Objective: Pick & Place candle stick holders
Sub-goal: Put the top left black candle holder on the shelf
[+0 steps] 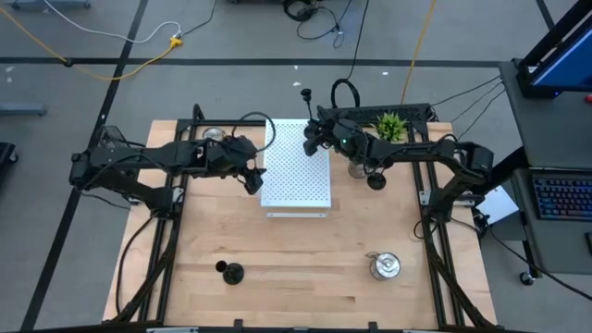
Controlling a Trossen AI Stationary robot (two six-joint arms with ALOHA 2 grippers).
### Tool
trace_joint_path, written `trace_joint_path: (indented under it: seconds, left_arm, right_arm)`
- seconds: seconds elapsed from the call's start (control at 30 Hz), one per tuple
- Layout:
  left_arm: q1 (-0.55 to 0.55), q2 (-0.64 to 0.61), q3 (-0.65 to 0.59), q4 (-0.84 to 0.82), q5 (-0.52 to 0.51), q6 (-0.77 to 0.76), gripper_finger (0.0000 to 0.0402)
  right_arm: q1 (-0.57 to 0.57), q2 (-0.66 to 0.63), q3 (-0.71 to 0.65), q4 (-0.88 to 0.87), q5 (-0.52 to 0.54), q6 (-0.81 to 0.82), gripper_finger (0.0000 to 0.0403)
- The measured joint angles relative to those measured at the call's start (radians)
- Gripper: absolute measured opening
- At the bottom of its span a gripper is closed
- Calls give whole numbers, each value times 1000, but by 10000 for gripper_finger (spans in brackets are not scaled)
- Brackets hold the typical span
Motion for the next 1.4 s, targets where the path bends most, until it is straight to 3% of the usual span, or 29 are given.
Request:
trace_joint_path:
  seconds: [0.3, 0.53, 0.73, 1.4]
  left_arm:
    - [46, -162, -132, 146, 14, 6, 271]
    - [108, -262, -267, 352, 155, 6, 271]
    - [138, -270, -292, 377, 211, 3, 271]
    - [139, -264, -292, 381, 212, 16, 271]
  right_arm:
    - [-39, 0, -58, 48, -1, 13, 9]
    - [-43, -2, -123, 188, -13, 27, 9]
    - [-43, -2, -123, 202, -55, 21, 9]
    - [-45, 38, -122, 249, -55, -31, 9]
